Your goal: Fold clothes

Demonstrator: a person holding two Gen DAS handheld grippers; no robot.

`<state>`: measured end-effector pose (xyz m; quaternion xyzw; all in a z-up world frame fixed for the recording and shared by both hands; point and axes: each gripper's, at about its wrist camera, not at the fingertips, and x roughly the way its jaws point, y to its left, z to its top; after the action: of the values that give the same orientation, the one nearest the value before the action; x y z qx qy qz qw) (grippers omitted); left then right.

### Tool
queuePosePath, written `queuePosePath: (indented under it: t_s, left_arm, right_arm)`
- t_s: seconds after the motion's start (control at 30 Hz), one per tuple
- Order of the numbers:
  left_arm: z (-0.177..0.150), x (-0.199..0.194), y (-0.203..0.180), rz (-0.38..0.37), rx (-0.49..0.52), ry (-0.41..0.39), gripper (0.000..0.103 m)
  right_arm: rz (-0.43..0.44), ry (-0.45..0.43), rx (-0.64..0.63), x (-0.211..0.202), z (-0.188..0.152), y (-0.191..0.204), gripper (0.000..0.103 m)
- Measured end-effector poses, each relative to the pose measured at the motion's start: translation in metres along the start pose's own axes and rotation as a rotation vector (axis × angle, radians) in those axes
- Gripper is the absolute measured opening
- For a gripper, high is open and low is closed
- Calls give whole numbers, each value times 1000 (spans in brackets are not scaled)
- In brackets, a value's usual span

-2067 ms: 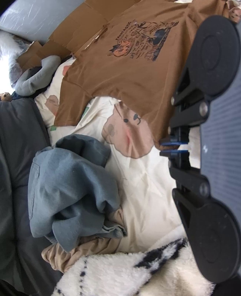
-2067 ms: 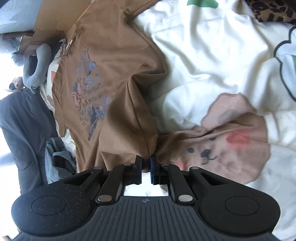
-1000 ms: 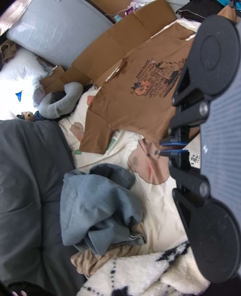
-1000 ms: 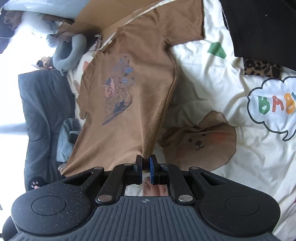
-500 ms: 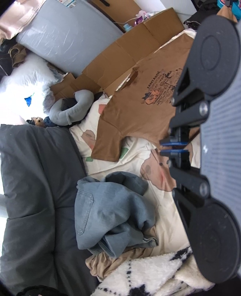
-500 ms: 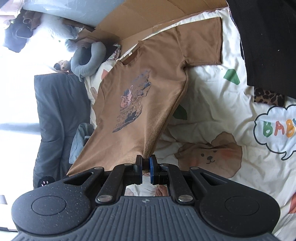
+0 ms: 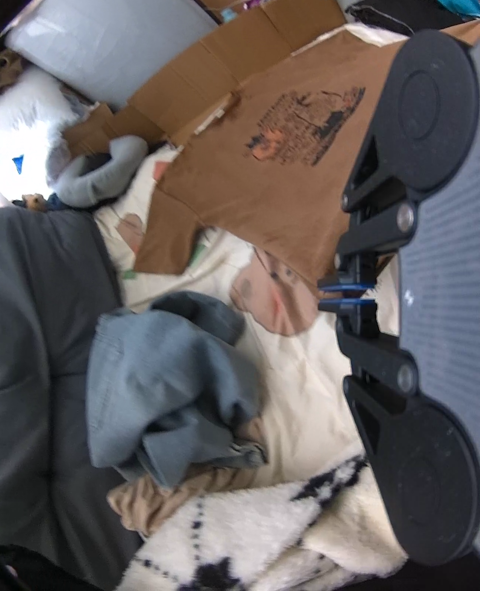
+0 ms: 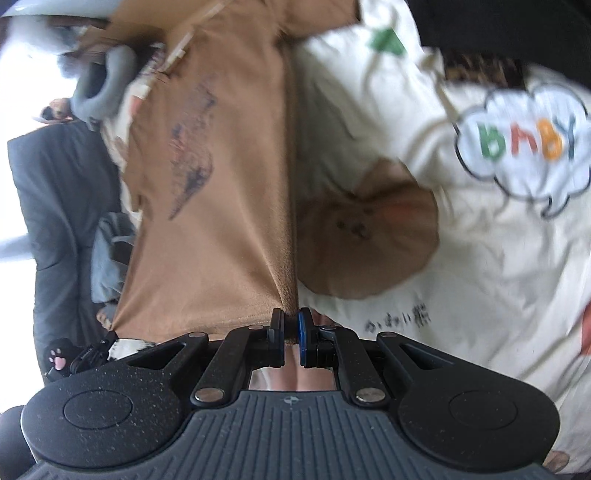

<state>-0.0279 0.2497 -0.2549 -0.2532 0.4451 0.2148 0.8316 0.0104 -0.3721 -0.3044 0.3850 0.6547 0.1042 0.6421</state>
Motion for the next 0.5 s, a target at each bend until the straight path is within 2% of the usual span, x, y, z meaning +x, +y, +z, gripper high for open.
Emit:
queuePosePath:
  t_s: [0.5]
  left_arm:
    - [-27,75,26,96,21,114,4]
  right_arm:
    - [-88,89,88,76,5,-52,5]
